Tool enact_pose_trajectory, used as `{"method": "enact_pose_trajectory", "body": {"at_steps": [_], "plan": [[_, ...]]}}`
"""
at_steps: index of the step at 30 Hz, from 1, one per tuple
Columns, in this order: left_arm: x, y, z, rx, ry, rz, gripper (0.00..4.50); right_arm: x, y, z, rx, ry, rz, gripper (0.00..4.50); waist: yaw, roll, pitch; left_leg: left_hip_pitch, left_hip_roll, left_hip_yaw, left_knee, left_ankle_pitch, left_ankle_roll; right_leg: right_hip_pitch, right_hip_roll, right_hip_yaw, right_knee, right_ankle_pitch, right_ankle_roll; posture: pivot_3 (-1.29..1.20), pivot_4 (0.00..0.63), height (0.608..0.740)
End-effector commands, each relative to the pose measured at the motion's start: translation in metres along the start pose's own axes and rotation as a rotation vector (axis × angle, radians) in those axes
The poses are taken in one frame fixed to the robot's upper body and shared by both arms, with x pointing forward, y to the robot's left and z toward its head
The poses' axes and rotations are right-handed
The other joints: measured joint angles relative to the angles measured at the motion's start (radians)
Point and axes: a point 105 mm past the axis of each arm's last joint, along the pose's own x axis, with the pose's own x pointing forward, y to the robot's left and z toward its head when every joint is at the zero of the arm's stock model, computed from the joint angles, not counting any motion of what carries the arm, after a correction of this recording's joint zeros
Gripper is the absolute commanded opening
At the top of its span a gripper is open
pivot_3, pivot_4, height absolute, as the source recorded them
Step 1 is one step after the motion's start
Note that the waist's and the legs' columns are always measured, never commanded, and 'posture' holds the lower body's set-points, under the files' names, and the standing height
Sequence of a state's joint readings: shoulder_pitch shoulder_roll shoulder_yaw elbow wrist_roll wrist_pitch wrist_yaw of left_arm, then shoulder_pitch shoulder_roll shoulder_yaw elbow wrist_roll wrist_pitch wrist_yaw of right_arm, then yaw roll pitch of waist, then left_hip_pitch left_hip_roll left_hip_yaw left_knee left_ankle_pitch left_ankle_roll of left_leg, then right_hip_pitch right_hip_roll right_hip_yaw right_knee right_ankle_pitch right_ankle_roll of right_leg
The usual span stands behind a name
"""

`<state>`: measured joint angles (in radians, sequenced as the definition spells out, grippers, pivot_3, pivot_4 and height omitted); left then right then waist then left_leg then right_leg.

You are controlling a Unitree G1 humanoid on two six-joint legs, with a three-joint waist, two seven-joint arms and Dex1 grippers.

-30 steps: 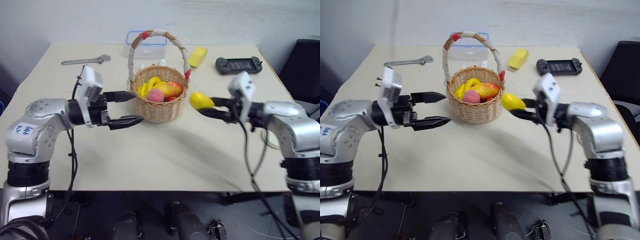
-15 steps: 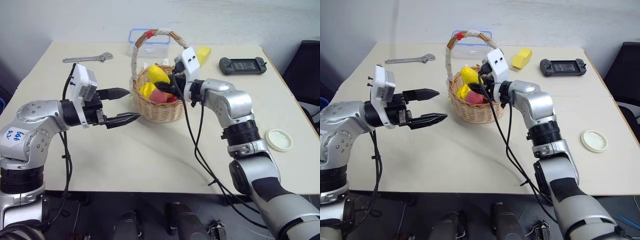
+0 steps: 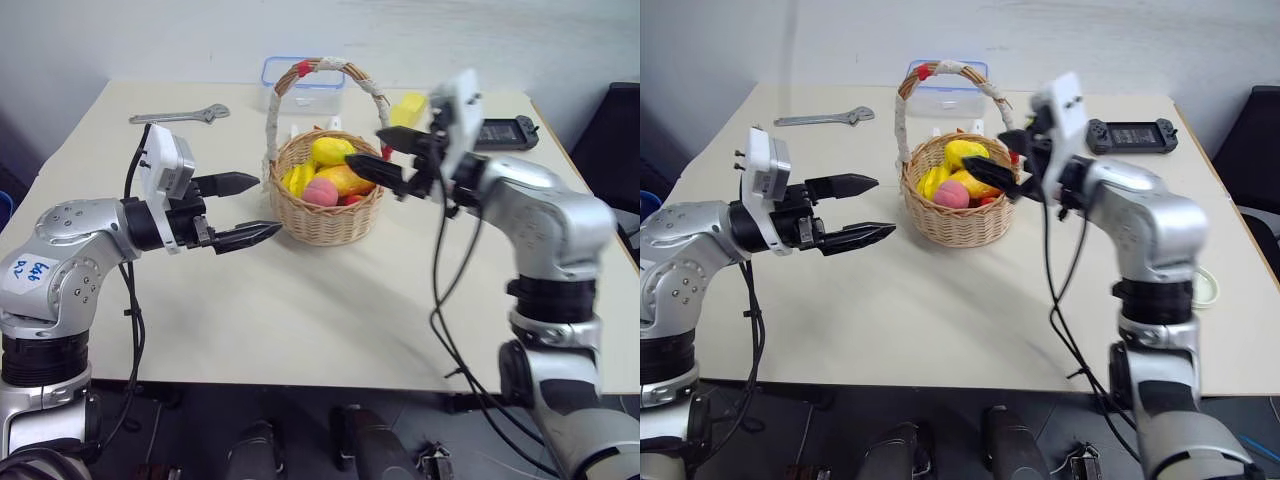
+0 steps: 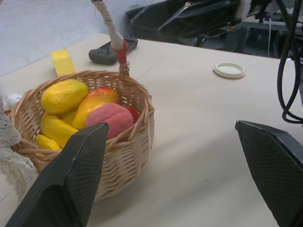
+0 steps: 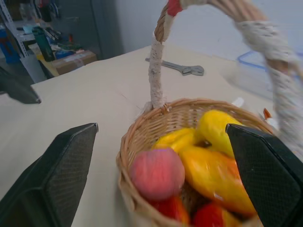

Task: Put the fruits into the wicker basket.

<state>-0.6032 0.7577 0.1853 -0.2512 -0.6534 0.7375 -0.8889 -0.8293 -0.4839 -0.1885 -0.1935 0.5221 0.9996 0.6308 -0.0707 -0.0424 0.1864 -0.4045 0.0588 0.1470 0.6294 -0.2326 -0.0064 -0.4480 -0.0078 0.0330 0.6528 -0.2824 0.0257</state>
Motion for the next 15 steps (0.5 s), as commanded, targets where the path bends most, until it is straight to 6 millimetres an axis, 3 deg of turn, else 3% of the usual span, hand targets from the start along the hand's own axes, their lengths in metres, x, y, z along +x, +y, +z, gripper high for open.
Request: {"method": "enact_pose_trajectory", "body": {"at_steps": [1,7,11,15], "plan": [[0.003,0.004,0.015,0.050,-0.054,0.004,4.50,-0.009,-0.013,0.010,-0.003,-0.062,-0.101,4.46,-0.012,0.000,0.000,0.000,0.000,0.000,0.000,0.000,0.003,0.000,0.000,0.000,0.000,0.000,0.000,0.00,0.150,0.740],[0.020,0.007,0.022,0.067,-0.096,-0.006,4.50,0.027,-0.018,0.004,0.027,-0.120,-0.117,4.46,-0.029,0.000,0.000,0.003,0.001,0.000,-0.002,0.006,0.001,0.001,0.003,0.001,0.001,0.003,-0.002,0.00,0.150,0.740],[0.023,0.008,0.024,0.075,-0.106,-0.010,4.50,0.060,-0.023,-0.004,0.027,-0.118,-0.126,4.46,-0.038,0.000,0.000,0.002,0.002,0.000,-0.003,0.007,0.001,0.000,0.003,0.000,0.001,0.003,-0.002,0.00,0.150,0.740],[0.023,0.008,0.025,0.082,-0.105,-0.008,4.50,0.078,-0.032,-0.005,-0.001,-0.113,-0.141,4.46,-0.039,0.001,0.000,0.002,0.001,0.000,-0.003,0.006,0.000,0.000,0.003,0.000,0.001,0.003,-0.001,0.00,0.150,0.740]]}}
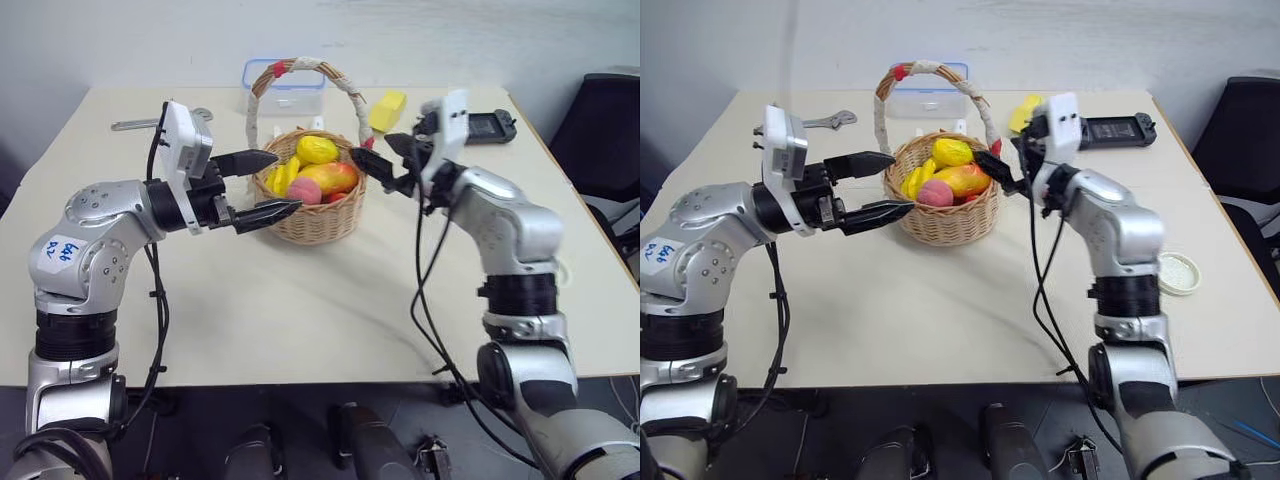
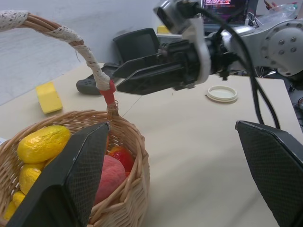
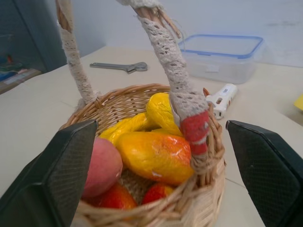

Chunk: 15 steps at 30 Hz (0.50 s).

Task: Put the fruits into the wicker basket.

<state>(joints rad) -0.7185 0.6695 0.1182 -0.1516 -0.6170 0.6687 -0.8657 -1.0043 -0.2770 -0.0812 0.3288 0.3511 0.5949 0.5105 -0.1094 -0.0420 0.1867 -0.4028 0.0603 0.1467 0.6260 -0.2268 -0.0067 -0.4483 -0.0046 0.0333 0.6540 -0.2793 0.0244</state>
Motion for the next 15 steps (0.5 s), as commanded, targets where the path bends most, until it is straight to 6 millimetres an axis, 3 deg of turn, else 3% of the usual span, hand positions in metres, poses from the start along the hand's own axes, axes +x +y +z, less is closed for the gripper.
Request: {"method": "enact_pose_trajectory", "body": {"at_steps": [1,3,5,10,15], "plan": [[-0.002,-0.002,0.012,0.061,-0.022,0.005,4.50,0.009,-0.006,0.016,-0.053,-0.054,-0.010,4.46,0.001,0.000,0.000,0.000,0.000,0.000,0.000,0.000,0.000,0.000,0.000,0.000,0.000,0.000,0.000,0.00,0.150,0.740],[-0.004,-0.003,0.011,0.059,-0.019,0.007,4.50,0.013,-0.007,0.016,-0.050,-0.055,-0.002,4.46,0.001,0.000,0.000,-0.001,0.000,0.000,0.000,-0.001,-0.003,-0.001,0.000,0.000,-0.001,-0.001,0.001,0.00,0.150,0.740],[-0.006,-0.004,0.009,0.056,-0.014,0.011,4.50,0.018,-0.007,0.012,-0.049,-0.051,-0.002,4.09,-0.001,0.000,0.000,-0.002,0.000,0.001,0.000,-0.002,-0.004,-0.001,0.000,0.000,-0.001,-0.001,0.001,0.00,0.150,0.740],[-0.006,-0.005,0.009,0.055,-0.014,0.016,4.50,0.021,-0.008,0.007,-0.068,-0.048,0.000,2.54,0.000,0.000,0.000,-0.002,0.000,0.001,0.000,-0.002,-0.005,-0.001,0.000,0.000,-0.001,-0.002,0.001,0.00,0.150,0.740],[-0.005,-0.005,0.011,0.058,-0.017,0.017,4.50,0.017,-0.011,0.007,-0.111,-0.059,-0.003,0.72,0.000,0.000,0.000,-0.001,0.000,0.001,0.000,-0.003,-0.006,-0.001,0.000,0.000,-0.001,-0.003,0.001,0.00,0.150,0.740]]}}
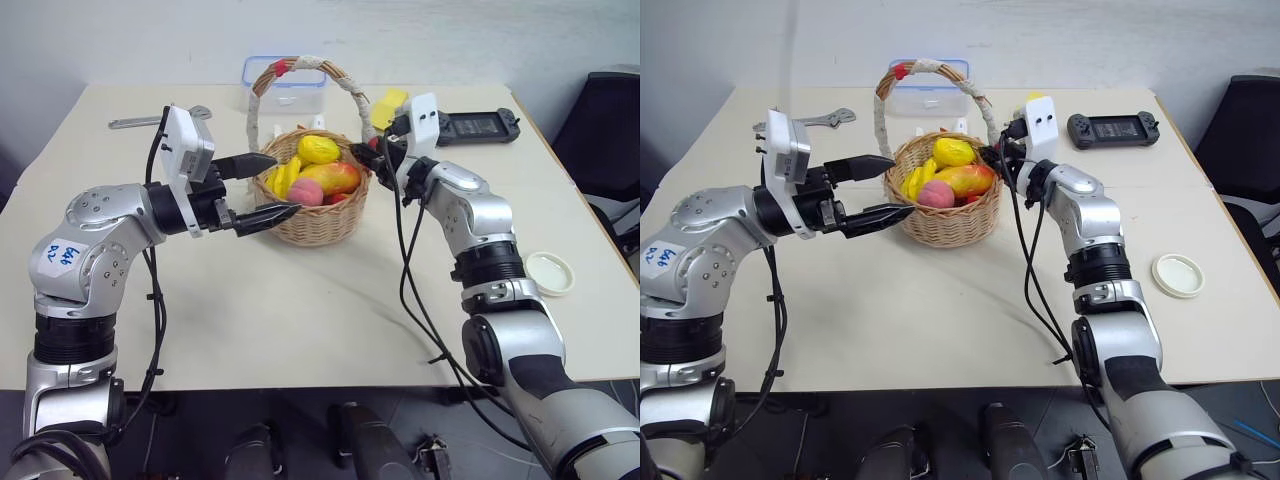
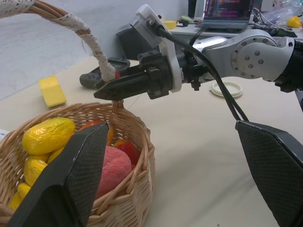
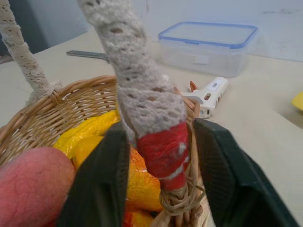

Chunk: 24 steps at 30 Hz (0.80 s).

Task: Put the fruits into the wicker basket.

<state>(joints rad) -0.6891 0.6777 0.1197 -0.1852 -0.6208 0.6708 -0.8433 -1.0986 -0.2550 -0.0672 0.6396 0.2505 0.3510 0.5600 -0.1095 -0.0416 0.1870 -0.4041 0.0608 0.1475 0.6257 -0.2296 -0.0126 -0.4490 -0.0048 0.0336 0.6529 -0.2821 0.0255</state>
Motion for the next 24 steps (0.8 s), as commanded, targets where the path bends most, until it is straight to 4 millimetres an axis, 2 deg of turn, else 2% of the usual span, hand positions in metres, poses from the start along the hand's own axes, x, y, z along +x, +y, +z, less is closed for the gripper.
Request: {"method": "enact_pose_trajectory", "body": {"at_steps": [1,2,5,9,14,20,24], "plan": [[-0.003,-0.002,0.014,0.053,-0.031,0.003,4.50,-0.006,0.000,0.022,-0.064,-0.079,0.017,0.42,0.000,0.000,0.000,0.000,0.000,0.000,0.000,0.000,0.000,0.000,0.000,0.000,0.000,-0.001,0.000,0.00,0.150,0.740],[-0.003,-0.002,0.014,0.054,-0.032,0.003,4.50,-0.010,-0.001,0.025,-0.074,-0.091,0.017,0.22,0.001,0.000,0.000,0.000,0.000,0.000,-0.001,-0.001,-0.001,0.000,0.000,0.000,0.000,-0.002,0.000,0.00,0.150,0.740],[-0.002,-0.003,0.015,0.055,-0.037,0.002,4.50,-0.027,-0.008,0.033,-0.097,-0.125,0.012,0.22,0.008,0.000,0.000,0.000,0.000,-0.001,-0.001,-0.003,-0.003,0.000,0.000,0.000,0.002,-0.007,0.002,0.00,0.150,0.740],[-0.001,-0.007,0.020,0.032,-0.083,-0.023,4.50,-0.078,-0.038,0.051,-0.222,-0.150,-0.109,0.22,0.032,0.001,0.000,-0.001,0.000,-0.001,0.000,-0.007,-0.006,-0.002,0.000,0.000,0.004,-0.014,0.003,0.00,0.150,0.740],[0.002,-0.007,0.017,0.020,-0.084,-0.041,4.50,-0.142,-0.078,0.059,-0.294,-0.111,-0.281,0.22,0.049,0.002,0.001,-0.001,0.000,-0.001,0.002,-0.010,-0.005,-0.002,0.000,0.000,0.004,-0.016,0.003,0.00,0.150,0.740],[0.011,-0.006,0.016,0.024,-0.085,-0.074,4.50,-0.198,-0.116,0.056,-0.321,-0.067,-0.476,0.22,0.045,0.002,0.001,0.002,0.000,0.001,0.003,-0.010,-0.005,0.000,0.001,0.002,0.005,-0.016,0.003,0.00,0.150,0.740],[0.013,-0.004,0.017,0.024,-0.088,-0.085,4.50,-0.220,-0.129,0.045,-0.296,-0.056,-0.548,0.22,0.036,0.002,0.001,0.002,0.000,0.001,0.003,-0.010,-0.005,0.000,0.002,0.002,0.005,-0.016,0.004,0.00,0.150,0.740]]}}
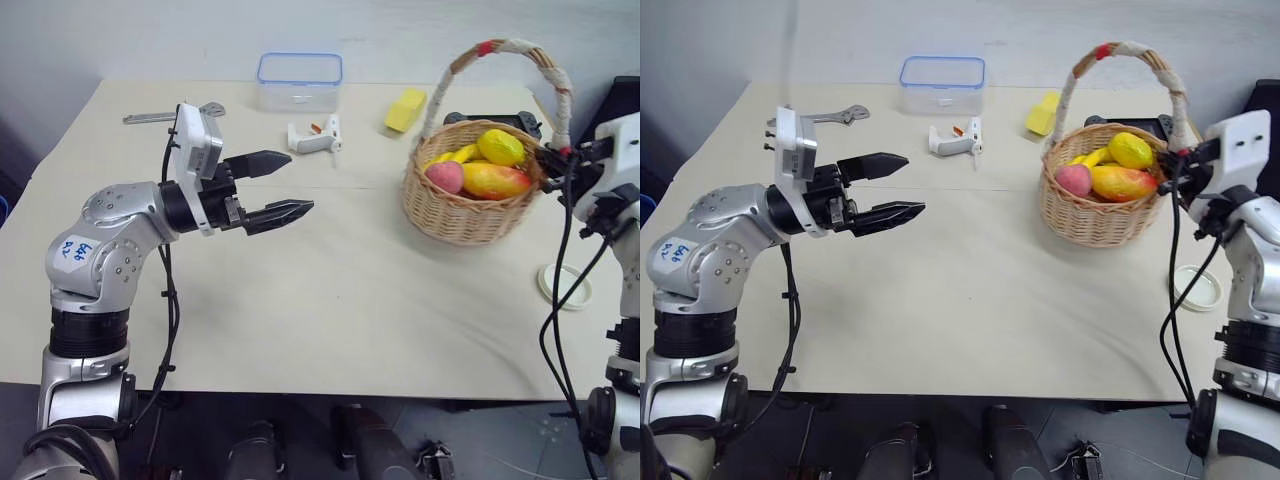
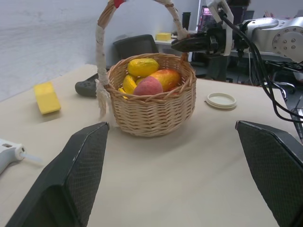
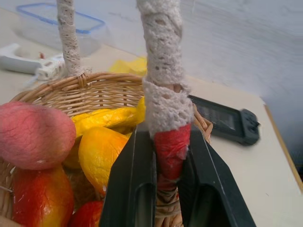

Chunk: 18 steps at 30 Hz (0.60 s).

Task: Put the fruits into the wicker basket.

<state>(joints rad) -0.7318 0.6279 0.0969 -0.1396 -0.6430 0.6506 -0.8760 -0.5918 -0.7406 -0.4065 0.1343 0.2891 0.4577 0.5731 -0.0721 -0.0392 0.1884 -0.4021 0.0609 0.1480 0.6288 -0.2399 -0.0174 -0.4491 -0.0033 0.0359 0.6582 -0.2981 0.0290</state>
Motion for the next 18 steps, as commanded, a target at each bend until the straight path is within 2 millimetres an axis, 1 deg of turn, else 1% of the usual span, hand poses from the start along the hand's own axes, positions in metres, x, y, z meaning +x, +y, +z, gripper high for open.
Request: {"method": "enact_pose_trajectory", "body": {"at_steps": [1,2,4,5,7,8,11,12,13,14,15,18], "plan": [[0.002,0.001,0.011,0.051,-0.025,-0.016,4.50,-0.017,-0.019,0.010,0.008,-0.069,-0.069,0.22,-0.003,0.000,0.000,0.000,0.000,0.000,0.000,0.000,0.000,0.000,0.000,0.000,0.000,0.000,0.000,0.00,0.150,0.740],[0.002,0.002,0.011,0.050,-0.025,-0.018,4.50,-0.020,-0.018,0.005,0.023,-0.061,-0.066,0.22,-0.003,0.000,0.000,0.000,0.000,0.000,0.000,0.000,0.000,0.000,0.000,0.000,0.000,0.000,0.000,0.00,0.150,0.740],[0.003,0.003,0.010,0.049,-0.025,-0.023,4.50,-0.024,-0.013,-0.004,0.060,-0.042,-0.052,0.95,-0.005,0.001,0.000,0.000,0.000,0.000,0.000,0.000,0.000,0.001,0.000,0.000,0.000,0.000,0.000,0.00,0.150,0.740],[0.004,0.003,0.010,0.048,-0.025,-0.025,4.50,-0.027,-0.011,-0.006,0.061,-0.034,-0.047,1.18,-0.005,0.001,0.000,0.000,0.000,0.000,0.000,0.000,0.000,0.001,0.000,0.000,0.000,0.000,0.001,0.00,0.150,0.740],[0.005,0.003,0.010,0.047,-0.026,-0.033,4.50,-0.037,-0.010,-0.007,0.067,-0.025,-0.037,1.86,-0.005,0.001,0.000,0.001,0.000,0.000,0.000,0.000,0.000,0.001,0.000,0.000,0.001,0.000,0.001,0.00,0.150,0.740],[0.005,0.004,0.010,0.046,-0.025,-0.036,4.50,-0.044,-0.012,-0.005,0.067,-0.023,-0.036,2.27,-0.005,0.001,0.000,0.001,0.000,-0.001,0.000,0.000,0.000,0.002,0.000,0.000,0.001,0.000,0.001,0.00,0.150,0.740],[0.004,0.004,0.009,0.041,-0.022,-0.044,4.50,-0.069,-0.019,-0.002,0.077,0.008,-0.007,3.23,-0.001,0.001,0.001,0.002,0.000,-0.001,0.000,0.000,0.000,0.002,0.000,0.000,0.001,-0.001,0.001,0.00,0.150,0.740],[0.002,0.005,0.008,0.038,-0.018,-0.045,4.50,-0.080,-0.022,-0.004,0.081,0.043,0.010,3.67,0.002,0.001,0.001,0.002,0.000,-0.001,0.000,0.000,0.000,0.003,0.000,0.000,0.001,-0.001,0.002,0.00,0.150,0.740],[0.001,0.006,0.007,0.037,-0.015,-0.045,4.50,-0.087,-0.024,-0.005,0.085,0.067,0.022,3.98,0.006,0.001,0.000,0.002,0.000,-0.001,0.001,0.000,0.000,0.003,0.000,0.000,0.000,-0.001,0.002,0.00,0.150,0.740],[-0.001,0.008,0.005,0.028,-0.009,-0.046,4.50,-0.100,-0.028,-0.005,0.081,0.094,0.050,4.35,0.010,0.001,0.001,0.002,-0.001,-0.001,0.000,0.000,0.000,0.003,0.000,0.000,0.000,-0.001,0.002,0.00,0.150,0.740],[-0.004,0.009,0.002,0.022,0.002,-0.045,4.50,-0.113,-0.033,-0.004,0.096,0.126,0.077,4.48,0.013,0.001,0.000,0.003,-0.001,-0.001,0.000,0.000,0.000,0.004,0.000,0.000,0.000,-0.001,0.002,0.00,0.150,0.740],[-0.008,0.011,-0.001,0.018,0.015,-0.058,4.50,-0.141,-0.047,0.008,0.197,0.156,0.162,4.48,0.015,0.001,0.000,0.005,-0.001,-0.001,0.000,-0.001,0.001,0.006,0.000,0.001,0.000,-0.002,0.003,0.00,0.150,0.740]]}}
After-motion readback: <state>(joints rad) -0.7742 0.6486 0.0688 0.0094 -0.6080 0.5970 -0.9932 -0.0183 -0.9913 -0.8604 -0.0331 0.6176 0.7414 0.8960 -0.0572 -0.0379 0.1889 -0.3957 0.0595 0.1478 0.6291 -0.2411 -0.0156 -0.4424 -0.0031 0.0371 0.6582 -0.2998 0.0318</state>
